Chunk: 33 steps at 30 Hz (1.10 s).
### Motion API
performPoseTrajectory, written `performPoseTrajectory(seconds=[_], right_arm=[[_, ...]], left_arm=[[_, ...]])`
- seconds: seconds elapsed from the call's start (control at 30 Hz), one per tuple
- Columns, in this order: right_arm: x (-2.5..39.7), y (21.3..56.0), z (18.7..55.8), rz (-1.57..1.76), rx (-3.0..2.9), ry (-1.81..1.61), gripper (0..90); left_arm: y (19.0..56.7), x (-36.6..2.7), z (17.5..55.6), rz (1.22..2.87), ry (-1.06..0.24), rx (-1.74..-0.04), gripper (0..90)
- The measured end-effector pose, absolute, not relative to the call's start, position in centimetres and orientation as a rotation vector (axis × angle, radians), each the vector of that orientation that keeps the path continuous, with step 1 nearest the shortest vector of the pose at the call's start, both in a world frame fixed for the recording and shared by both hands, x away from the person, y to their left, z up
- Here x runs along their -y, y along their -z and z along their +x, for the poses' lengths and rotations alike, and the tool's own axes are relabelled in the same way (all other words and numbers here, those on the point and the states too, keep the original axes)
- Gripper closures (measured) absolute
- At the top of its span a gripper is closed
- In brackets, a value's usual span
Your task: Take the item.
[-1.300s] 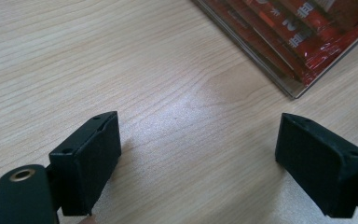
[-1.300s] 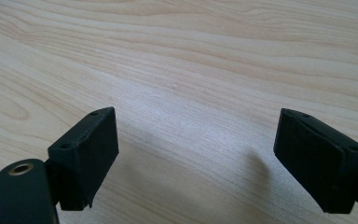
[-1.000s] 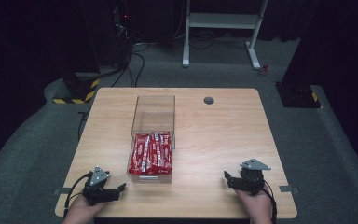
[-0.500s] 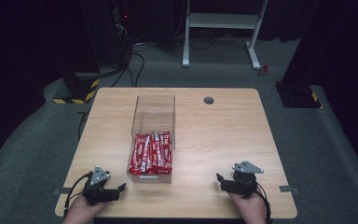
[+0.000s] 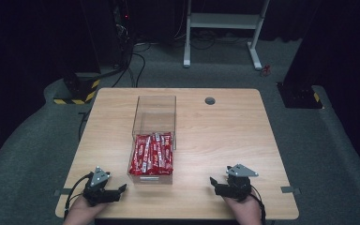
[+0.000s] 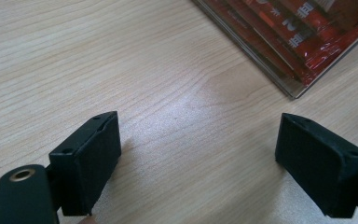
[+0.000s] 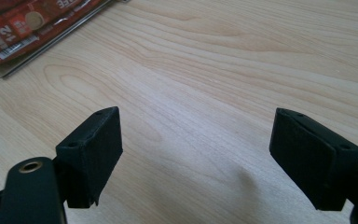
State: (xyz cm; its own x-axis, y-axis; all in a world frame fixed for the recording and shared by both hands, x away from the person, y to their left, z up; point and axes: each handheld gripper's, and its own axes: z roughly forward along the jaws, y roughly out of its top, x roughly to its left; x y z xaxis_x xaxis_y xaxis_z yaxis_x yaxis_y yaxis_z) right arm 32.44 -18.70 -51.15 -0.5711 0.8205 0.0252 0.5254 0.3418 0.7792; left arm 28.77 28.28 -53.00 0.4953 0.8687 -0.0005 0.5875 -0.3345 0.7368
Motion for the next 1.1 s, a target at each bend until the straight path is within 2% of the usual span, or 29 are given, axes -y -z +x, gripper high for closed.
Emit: performPoseTrajectory(seconds=[0.53, 1.1], right_arm=[[17.6, 49.2, 32.4, 1.113, -2.251, -1.112, 17.9], [14.3, 47.0, 33.3, 1.049, -2.271, -1.183, 18.6]], left_arm=[[53.0, -28.3, 28.7, 2.049, -0.520, -1.195, 14.5], [53.0, -28.3, 28.8, 2.054, -0.524, -1.192, 14.5]])
